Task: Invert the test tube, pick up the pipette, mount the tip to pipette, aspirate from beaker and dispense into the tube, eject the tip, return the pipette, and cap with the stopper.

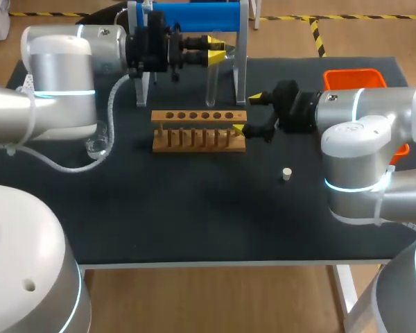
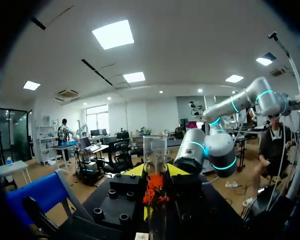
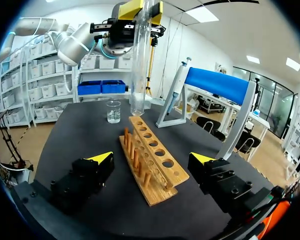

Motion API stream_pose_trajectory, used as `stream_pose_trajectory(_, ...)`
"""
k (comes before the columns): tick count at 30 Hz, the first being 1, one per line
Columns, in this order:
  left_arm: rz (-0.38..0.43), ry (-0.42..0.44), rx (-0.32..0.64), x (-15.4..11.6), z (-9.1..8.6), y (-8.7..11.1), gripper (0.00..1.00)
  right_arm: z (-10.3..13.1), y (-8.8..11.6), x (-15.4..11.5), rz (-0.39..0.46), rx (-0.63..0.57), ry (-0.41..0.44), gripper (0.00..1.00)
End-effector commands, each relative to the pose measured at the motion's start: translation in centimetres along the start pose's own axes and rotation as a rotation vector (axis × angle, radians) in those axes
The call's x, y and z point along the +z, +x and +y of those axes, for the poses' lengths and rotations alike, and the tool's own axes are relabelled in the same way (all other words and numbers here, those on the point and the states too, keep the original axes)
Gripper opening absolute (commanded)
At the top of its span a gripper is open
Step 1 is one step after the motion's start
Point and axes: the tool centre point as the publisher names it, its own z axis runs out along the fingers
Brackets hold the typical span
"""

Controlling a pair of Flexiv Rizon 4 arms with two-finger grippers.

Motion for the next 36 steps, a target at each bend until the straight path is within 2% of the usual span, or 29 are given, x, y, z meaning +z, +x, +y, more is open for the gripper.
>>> stream_pose_trajectory(1,-0.035,0.020,-0.003,0.2,0.4,-0.2,0.00,0.0,0.0,-0.1,0.000,0.000,0.001,1.00)
stream_pose_trajectory(12,-0.029,0.066,0.008,0.0,2.1,-0.8,0.00,0.0,0.0,-0.1,0.000,0.000,0.001,1.00)
stream_pose_trajectory(16,-0.009,0.028,0.037,0.0,2.2,-1.2,0.00,0.0,0.0,-0.1,0.000,0.000,0.001,1.00)
stream_pose_trajectory(28,-0.010,0.036,0.039,0.0,2.1,-1.3,0.00,0.0,0.0,-0.1,0.000,0.000,0.001,1.00)
stream_pose_trajectory(36,-0.010,0.036,0.039,0.0,2.1,-1.3,0.00,0.0,0.7,1.2,-0.031,0.001,0.029,1.00)
